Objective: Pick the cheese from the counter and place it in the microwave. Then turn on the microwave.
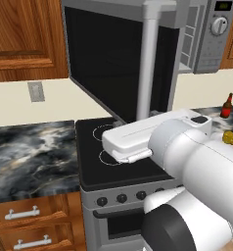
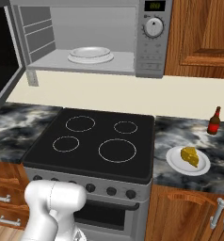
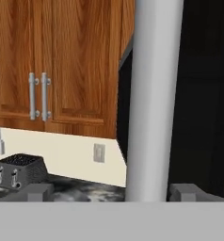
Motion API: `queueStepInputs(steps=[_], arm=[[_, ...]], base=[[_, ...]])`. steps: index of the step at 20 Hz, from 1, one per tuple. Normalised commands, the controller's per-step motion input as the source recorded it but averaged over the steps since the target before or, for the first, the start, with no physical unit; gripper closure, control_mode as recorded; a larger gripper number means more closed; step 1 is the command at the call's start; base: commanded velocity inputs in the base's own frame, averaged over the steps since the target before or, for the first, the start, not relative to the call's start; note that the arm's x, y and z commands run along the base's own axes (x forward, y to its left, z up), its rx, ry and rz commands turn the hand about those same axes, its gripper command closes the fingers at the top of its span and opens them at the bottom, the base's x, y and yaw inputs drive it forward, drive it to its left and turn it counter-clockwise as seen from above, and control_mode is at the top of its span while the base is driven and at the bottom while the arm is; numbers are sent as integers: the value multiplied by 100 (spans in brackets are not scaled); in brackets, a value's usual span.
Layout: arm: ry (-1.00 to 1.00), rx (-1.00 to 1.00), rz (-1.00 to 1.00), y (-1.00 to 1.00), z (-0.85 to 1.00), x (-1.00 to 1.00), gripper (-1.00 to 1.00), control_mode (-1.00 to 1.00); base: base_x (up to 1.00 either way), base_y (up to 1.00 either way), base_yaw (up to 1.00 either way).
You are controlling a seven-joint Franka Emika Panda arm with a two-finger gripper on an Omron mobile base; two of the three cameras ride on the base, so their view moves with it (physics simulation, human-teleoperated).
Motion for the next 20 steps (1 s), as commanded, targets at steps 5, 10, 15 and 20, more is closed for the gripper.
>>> queueStepInputs(steps=[5,10,15,20], arm=[[-3,0,-14,-12,0,-52,-100,-100],[-5,0,-30,-12,0,-41,-100,-100],[-2,0,-23,-22,2,-27,-100,-100],[0,0,-1,-62,4,-13,-100,-100]], base=[[0,0,0],[0,0,0],[0,0,0],[0,0,0]])
